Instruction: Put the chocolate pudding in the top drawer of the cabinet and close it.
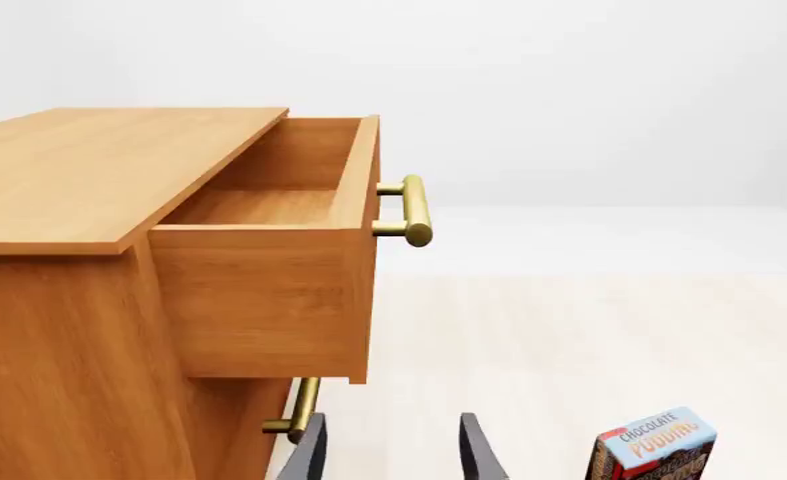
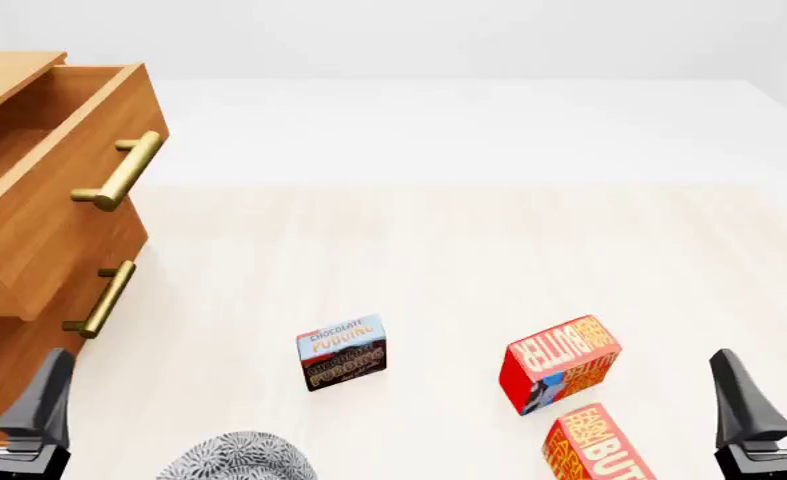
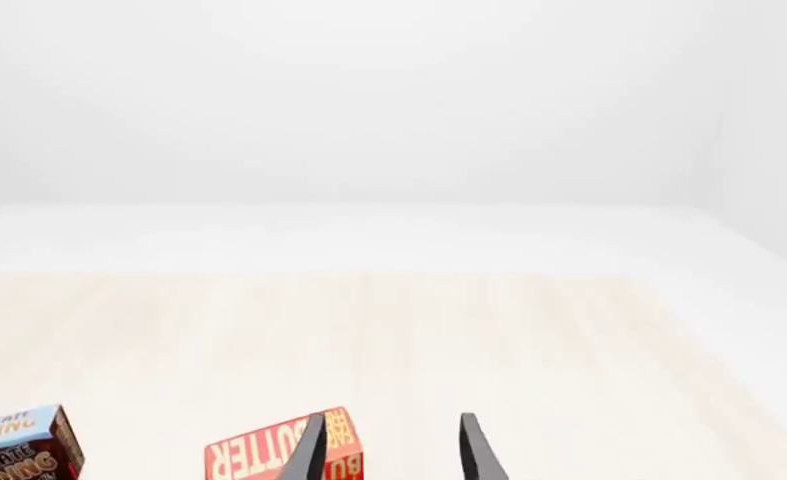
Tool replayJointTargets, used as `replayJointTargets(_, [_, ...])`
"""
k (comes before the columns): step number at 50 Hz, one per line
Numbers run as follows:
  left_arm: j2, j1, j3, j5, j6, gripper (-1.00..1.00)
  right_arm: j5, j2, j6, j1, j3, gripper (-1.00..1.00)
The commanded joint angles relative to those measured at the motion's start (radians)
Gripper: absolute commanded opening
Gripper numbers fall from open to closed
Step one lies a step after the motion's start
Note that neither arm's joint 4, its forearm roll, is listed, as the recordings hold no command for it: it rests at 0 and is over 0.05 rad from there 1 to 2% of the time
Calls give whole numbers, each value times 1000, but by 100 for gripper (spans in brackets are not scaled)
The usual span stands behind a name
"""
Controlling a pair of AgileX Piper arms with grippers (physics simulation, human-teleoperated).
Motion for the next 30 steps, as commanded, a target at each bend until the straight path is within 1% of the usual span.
replayJointTargets(1, [17,1,-1,-12,7,100,3,5,-6,1,-1,100])
replayJointTargets(3, [15,-1,-1,-10,5,100,2,14,4,1,-1,100])
replayJointTargets(5, [11,1,-1,-6,6,100,2,13,-4,4,-2,100])
replayJointTargets(7, [7,-1,-1,-2,4,100,1,17,-1,3,-6,100])
replayJointTargets(9, [4,-11,-1,3,-3,100,10,10,6,3,-13,100])
replayJointTargets(10, [-2,-28,-4,-15,-8,100,12,10,8,3,-12,100])
replayJointTargets(11, [-1,-21,-3,4,5,100,9,16,6,5,-9,100])
replayJointTargets(14, [-1,-21,-3,4,5,100,9,16,6,5,-9,100])
replayJointTargets(16, [-1,-21,-2,-2,0,100,-2,33,8,2,-3,100])
replayJointTargets(17, [-2,-30,-8,-20,-26,100,-5,37,10,2,-3,100])
replayJointTargets(18, [-2,-30,-8,-20,-26,100,-5,37,10,2,-3,100])
replayJointTargets(19, [0,-4,-25,5,-47,100,-6,40,13,2,-3,100])
replayJointTargets(20, [0,-4,-26,5,-47,100,-7,40,13,2,-3,100])
replayJointTargets(23, [-2,-2,-62,21,-37,100,-3,35,11,2,-3,100])
replayJointTargets(24, [-2,4,-82,23,-7,100,-4,37,12,2,-3,100])
replayJointTargets(26, [-2,8,-128,56,-24,100,-3,35,12,2,-2,100])
replayJointTargets(28, [-2,16,-163,79,-9,100,0,32,11,2,-3,100])
replayJointTargets(30, [-2,18,-171,86,-9,100,1,32,12,2,-3,100])
